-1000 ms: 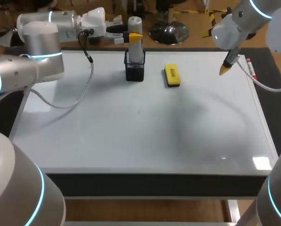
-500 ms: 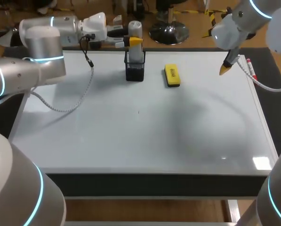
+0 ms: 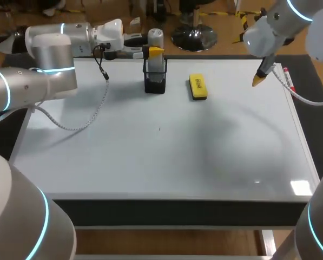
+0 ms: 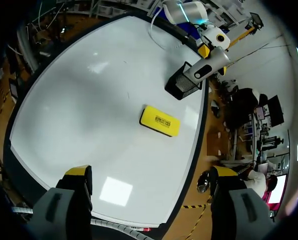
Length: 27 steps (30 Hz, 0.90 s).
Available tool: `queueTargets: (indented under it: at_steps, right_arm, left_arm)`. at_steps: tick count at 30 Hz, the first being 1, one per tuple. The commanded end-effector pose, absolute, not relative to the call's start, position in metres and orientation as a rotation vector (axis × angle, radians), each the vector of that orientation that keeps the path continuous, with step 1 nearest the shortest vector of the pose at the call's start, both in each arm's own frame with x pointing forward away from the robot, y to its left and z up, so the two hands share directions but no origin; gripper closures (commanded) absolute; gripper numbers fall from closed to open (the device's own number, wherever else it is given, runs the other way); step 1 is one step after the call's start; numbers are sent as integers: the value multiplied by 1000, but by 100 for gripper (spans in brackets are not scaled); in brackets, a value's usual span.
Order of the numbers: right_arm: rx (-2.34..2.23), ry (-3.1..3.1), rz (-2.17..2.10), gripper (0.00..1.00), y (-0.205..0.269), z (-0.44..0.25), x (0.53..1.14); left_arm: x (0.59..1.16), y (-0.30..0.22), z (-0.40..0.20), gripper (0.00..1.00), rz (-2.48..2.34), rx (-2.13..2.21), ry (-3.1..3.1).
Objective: Pick up the inspection probe, press it on each red-marked spot on the whiteboard one by one, put down the probe, pick up the eraser, and wipe off all the red marks.
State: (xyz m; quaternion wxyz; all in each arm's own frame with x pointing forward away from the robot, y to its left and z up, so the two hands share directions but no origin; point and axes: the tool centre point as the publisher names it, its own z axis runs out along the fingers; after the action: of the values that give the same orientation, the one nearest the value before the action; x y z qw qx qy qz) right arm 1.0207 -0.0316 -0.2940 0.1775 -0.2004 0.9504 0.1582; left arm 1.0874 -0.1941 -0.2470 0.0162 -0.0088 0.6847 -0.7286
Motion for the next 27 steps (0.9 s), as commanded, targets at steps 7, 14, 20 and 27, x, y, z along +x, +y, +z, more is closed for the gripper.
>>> queueTargets:
  at_steps: [7, 14, 20, 27]
  right_arm:
    - [-569, 2692, 443, 0, -32, -294, 1021]
    - [-569, 2692, 443, 0, -32, -294, 1021]
    - [-569, 2692, 443, 0, -32, -294, 1021]
    - [-569, 2692, 443, 0, -32, -294, 1021]
  left_arm:
    - [1096, -194, -262, 100, -2287, -7, 2133]
    - [1097, -194, -269, 100, -2299, -15, 2138]
    - [1097, -195, -272, 100, -2315, -22, 2145]
    - [1096, -194, -270, 0, -2309, -18, 2150]
